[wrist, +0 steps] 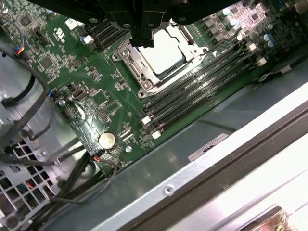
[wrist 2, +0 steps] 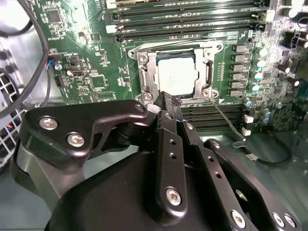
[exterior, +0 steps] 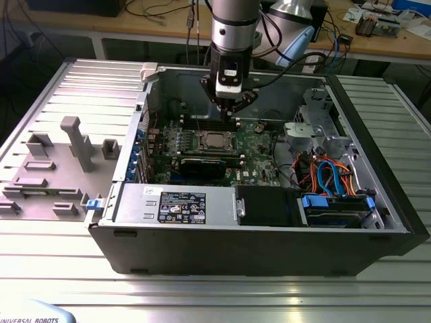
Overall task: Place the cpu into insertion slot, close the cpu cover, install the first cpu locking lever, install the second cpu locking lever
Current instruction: 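Install the first cpu locking lever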
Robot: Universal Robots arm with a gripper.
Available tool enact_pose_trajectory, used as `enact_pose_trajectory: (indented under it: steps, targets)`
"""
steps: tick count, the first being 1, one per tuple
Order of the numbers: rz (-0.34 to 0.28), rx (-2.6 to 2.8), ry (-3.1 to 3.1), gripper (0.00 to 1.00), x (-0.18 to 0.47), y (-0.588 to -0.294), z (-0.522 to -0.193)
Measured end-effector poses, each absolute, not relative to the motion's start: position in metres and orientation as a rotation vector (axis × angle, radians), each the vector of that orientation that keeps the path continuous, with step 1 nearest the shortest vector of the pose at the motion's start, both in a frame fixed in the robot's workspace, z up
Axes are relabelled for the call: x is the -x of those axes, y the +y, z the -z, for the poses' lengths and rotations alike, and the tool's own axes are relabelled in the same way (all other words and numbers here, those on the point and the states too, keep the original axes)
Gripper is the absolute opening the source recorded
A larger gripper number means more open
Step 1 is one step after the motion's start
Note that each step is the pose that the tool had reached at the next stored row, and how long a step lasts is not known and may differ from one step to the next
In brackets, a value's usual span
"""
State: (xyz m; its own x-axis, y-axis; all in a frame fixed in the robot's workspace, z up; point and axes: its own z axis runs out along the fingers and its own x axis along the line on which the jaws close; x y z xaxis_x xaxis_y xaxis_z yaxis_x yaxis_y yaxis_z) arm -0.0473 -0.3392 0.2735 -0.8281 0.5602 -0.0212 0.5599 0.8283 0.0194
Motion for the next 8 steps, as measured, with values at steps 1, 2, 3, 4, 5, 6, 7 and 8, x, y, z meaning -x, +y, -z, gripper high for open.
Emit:
enact_pose_trajectory:
  steps: [1,2,3,4,5,6,7,8]
  targets:
    - [-0.019,-0.912,2.979,0.11,0.0473,-0.3392,-0.2735]
    - [-0.019,-0.912,2.979,0.11,0.0473,-0.3392,-0.2735]
    - [-0.019,-0.912,2.979,0.11,0.0473,-0.3392,-0.2735]
    - [-0.019,-0.912,2.979,0.11,0.0473,-0.3392,-0.2735]
    - [-0.019,-0.912,2.979,0.11,0.0473,-0.3392,-0.2735]
    - [-0.019,-0.912,2.979,0.11,0.0473,-0.3392,-0.2735]
    - [-0.019,-0.912,2.979,0.11,0.0473,-0.3392,-0.2735]
    - [-0.019,-0.912,2.979,0.11,0.0473,-0.3392,-0.2735]
